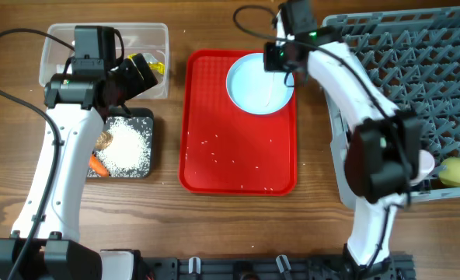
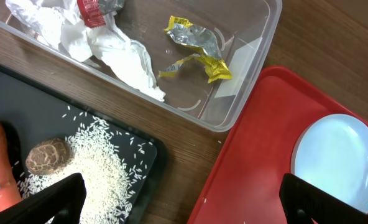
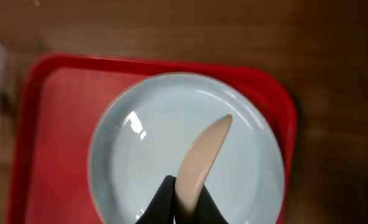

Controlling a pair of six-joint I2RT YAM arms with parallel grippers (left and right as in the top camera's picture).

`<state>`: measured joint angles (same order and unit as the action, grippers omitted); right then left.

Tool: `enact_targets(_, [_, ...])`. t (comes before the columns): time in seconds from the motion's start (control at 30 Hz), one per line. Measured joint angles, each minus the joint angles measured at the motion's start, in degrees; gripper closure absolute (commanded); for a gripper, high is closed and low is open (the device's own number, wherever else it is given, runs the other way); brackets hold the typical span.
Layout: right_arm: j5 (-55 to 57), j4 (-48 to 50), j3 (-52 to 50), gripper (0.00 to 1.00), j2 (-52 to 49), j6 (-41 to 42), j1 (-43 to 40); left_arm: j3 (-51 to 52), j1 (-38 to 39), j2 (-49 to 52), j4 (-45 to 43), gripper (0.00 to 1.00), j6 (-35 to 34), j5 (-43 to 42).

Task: Sort waste into correct bins and load items into the dishwasher rack
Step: 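Move the right gripper to the plate and grasp the white spoon, then carry the white spoon right and drop it into the rack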

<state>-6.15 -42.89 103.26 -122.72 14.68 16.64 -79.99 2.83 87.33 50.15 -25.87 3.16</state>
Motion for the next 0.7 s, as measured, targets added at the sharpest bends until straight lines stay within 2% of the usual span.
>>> enact_targets(0.03, [-0.02, -1.86, 0.00, 0.96, 5.20, 0.04, -0.92, 0.00, 0.00, -0.02, -0.04, 0.00, 0.00, 0.00])
enact_targets(0.13, [-0.07, -5.86, 0.00, 0.96, 11.17, 0.46, -3.82, 0.00, 0.00, -0.02, -0.02, 0.00, 0.00, 0.02])
enact_targets(0.27, [-0.07, -11.15, 0.02, 0.96, 17.09, 1.68, -13.60, 0.00, 0.02, 0.00, -0.04, 0.00, 0.00, 0.00])
enact_targets(0.3, [0.09, -13.44, 0.02, 0.96, 18.25, 2.21, -18.67, 0.00, 0.00, -0.02, -0.02, 0.00, 0.00, 0.02])
enact_targets(0.53, [0.28, -24.15, -0.17, 0.96, 18.58, 7.87, -40.39, 0.00, 0.00, -0.02, -0.02, 0.00, 0.00, 0.02])
enact_targets(0.6, [0.24, -27.06, -0.92, 0.96, 18.58, 9.42, -45.40, 0.00, 0.02, 0.00, -0.04, 0.00, 0.00, 0.00])
enact_targets(0.7, [0.81, -29.49, -1.25, 0.96, 18.58, 10.23, -48.72, 0.00, 0.02, -0.02, -0.04, 0.00, 0.00, 0.00])
